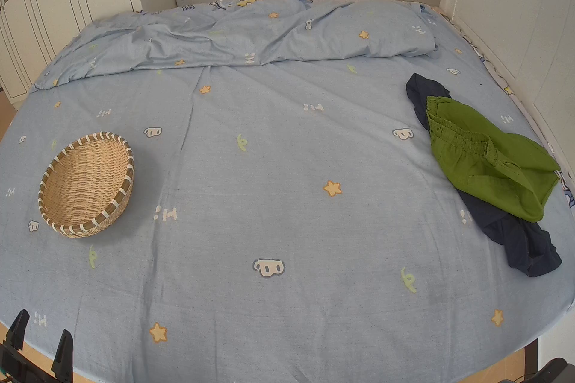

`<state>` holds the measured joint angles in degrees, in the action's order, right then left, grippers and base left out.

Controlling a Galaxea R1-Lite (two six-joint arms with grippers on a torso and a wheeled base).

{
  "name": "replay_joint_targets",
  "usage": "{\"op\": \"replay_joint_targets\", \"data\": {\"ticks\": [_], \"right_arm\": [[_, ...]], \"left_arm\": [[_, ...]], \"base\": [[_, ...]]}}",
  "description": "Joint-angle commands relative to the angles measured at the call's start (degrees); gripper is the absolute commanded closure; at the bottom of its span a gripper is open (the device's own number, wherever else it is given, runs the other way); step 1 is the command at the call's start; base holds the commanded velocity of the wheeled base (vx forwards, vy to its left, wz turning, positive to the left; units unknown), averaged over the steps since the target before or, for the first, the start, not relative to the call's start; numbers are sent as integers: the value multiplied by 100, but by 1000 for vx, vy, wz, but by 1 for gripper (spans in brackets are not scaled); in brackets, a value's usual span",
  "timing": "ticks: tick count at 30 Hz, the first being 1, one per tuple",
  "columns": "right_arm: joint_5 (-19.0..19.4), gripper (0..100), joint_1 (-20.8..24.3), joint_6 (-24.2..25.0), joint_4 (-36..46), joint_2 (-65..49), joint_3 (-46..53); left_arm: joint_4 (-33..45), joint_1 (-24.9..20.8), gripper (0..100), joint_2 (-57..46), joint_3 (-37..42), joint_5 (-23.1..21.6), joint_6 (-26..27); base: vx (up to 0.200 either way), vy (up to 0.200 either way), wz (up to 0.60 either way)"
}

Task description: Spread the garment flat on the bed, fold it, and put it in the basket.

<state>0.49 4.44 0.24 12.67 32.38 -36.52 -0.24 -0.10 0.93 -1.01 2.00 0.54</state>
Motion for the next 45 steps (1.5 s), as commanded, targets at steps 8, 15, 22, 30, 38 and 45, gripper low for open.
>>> {"op": "replay_joint_targets", "data": {"ticks": [8, 15, 22, 30, 38, 45], "right_arm": [[109, 0, -180, -534, 87, 5437, -3019], [646, 0, -171, -561, 157, 6957, -4609], [646, 0, -180, -578, 544, 8381, -6288], [593, 0, -92, -596, 966, 9128, -7193], [593, 0, -162, -648, 834, 9155, -7255], [593, 0, -259, -648, 790, 9427, -7730]], "left_arm": [[-2, 1, 0, -93, 101, 2, -1], [-2, 1, 0, -93, 101, 2, -1], [-2, 1, 0, -93, 101, 2, -1], [-2, 1, 0, -93, 101, 2, -1], [-2, 1, 0, -93, 101, 2, -1], [-2, 1, 0, -93, 101, 2, -1]], "base": [[0, 0, 0], [0, 0, 0], [0, 0, 0], [0, 0, 0], [0, 0, 0], [0, 0, 0]]}}
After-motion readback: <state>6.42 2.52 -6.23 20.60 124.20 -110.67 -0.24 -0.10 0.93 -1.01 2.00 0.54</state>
